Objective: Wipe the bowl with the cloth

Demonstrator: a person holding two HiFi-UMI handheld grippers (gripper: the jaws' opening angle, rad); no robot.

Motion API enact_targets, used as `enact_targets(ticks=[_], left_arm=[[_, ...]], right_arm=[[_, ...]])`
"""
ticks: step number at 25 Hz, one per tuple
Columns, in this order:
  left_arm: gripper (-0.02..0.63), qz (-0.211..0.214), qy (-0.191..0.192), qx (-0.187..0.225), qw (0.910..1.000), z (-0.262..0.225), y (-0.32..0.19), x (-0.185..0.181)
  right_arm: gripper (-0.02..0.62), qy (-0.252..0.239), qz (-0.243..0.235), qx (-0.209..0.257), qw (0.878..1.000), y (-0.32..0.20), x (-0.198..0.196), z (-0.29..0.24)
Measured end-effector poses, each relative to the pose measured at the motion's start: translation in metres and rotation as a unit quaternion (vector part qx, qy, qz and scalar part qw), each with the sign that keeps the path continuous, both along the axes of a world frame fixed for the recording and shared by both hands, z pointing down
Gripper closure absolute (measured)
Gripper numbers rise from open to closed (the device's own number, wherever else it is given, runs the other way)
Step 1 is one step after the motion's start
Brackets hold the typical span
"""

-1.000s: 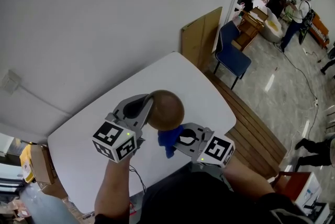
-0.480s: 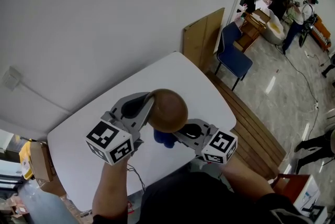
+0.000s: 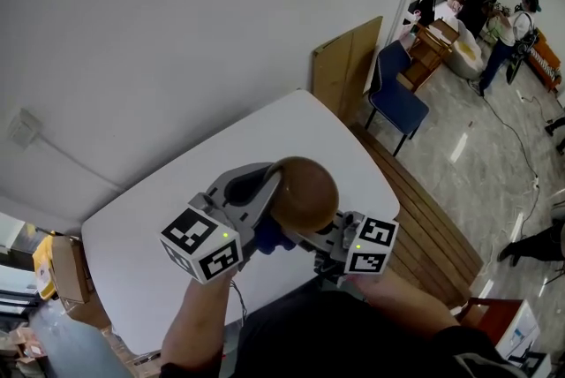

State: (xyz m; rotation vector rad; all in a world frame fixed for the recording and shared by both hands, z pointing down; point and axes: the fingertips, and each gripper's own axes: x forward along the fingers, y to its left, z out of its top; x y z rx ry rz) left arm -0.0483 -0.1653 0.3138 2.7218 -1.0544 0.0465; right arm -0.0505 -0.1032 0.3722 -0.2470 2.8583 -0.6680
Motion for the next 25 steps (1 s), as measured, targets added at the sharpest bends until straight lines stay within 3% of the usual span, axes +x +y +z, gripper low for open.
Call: enact_targets(ticks=[2,11,25], left_arm=[[0.589,-0.006,-0.007,0.001,1.0,0.003,0.001,-0.002],[0.587,-0.036,-0.074,0.01,0.9965,0.016,-0.001,-0.018],[0.551,-0.077,-0.105,-0.017,0.9914,0.037,-0.01,-0.041]], right_arm=[[0.561,-0.014,-0.002,-0.015,1.0,0.001,-0.001,-0.001],[0.561,0.009,0.006,-0.012,1.0,0.003,0.004,0.01],[0.561,0.011,0.045,-0.003,0.999,-0.016,0.032,0.004]])
